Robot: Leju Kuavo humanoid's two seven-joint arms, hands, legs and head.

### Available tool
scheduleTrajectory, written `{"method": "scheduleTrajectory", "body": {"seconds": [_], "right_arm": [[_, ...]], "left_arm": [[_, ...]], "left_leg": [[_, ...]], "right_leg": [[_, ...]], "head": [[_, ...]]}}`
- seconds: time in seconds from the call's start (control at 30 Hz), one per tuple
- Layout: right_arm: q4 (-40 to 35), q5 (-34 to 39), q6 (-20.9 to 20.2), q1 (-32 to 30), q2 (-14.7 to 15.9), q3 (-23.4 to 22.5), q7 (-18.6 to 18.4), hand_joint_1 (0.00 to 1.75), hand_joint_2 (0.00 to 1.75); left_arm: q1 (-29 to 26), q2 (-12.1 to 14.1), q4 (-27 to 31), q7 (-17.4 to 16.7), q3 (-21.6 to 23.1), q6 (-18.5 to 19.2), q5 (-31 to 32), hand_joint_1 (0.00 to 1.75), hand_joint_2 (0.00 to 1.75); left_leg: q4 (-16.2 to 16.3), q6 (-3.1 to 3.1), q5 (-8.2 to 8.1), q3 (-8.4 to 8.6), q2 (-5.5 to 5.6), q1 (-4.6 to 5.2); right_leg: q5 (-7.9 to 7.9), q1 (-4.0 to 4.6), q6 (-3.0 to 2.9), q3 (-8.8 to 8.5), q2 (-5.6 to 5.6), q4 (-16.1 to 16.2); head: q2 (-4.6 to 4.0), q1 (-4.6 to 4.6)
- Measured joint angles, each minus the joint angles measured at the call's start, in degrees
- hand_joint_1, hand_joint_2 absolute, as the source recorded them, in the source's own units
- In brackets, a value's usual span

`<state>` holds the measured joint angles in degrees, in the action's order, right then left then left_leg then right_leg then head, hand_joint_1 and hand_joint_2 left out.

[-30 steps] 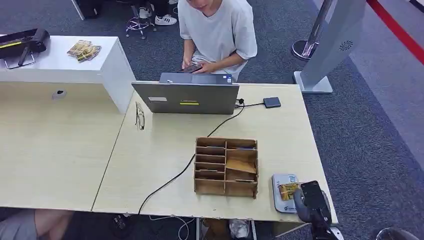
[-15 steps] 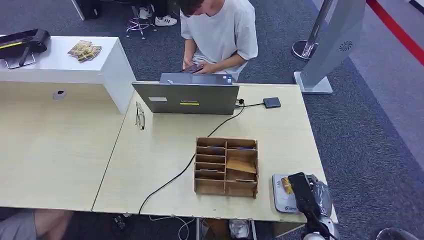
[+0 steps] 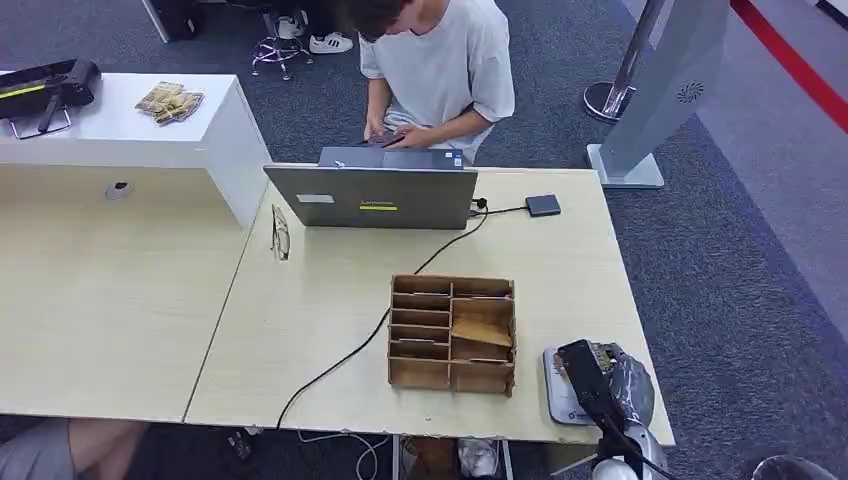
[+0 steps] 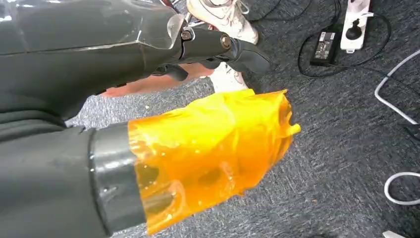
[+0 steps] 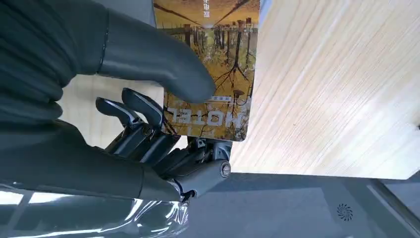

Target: Pass the card to the sensor for recognition and then transmit it.

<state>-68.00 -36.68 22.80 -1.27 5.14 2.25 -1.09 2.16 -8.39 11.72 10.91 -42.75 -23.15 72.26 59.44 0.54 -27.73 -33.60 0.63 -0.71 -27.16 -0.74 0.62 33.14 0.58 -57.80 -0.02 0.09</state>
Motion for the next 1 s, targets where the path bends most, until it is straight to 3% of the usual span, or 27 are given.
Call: {"method": "scheduleTrajectory", "body": {"seconds": [0.57, 0.77, 1.0], "right_arm": [[2.76, -2.80, 0.55, 1.39, -0.63, 1.03, -1.18, 1.75, 1.75], [2.49, -0.99, 0.44, 1.15, -0.81, 0.96, 0.65, 1.75, 1.75], [-2.71, 2.64, -0.63, -1.52, -0.96, 0.96, 4.07, 1.75, 1.75]], "left_arm": [[0.00, 0.00, 0.00, -0.20, -0.07, 0.17, 0.26, 0.00, 0.00], [-0.02, 0.00, 0.00, -0.20, -0.13, 0.17, 0.15, 0.00, 0.00], [-0.06, 0.00, 0.00, -0.02, -0.85, 0.00, -0.26, 0.00, 0.00]], "left_leg": [[0.00, 0.02, -0.04, 0.31, -0.04, 0.00], [0.00, 0.01, -0.03, 0.34, -0.02, 0.00], [0.00, 0.02, -0.03, 0.25, 0.00, 0.00]], "right_leg": [[-0.01, 0.01, 0.00, -0.22, 0.03, 0.02], [0.00, 0.00, 0.00, -0.32, 0.02, 0.02], [0.00, 0.00, 0.00, -0.26, 0.02, 0.02]], "head": [[0.00, 0.00], [0.00, 0.00], [0.00, -0.02]]}}
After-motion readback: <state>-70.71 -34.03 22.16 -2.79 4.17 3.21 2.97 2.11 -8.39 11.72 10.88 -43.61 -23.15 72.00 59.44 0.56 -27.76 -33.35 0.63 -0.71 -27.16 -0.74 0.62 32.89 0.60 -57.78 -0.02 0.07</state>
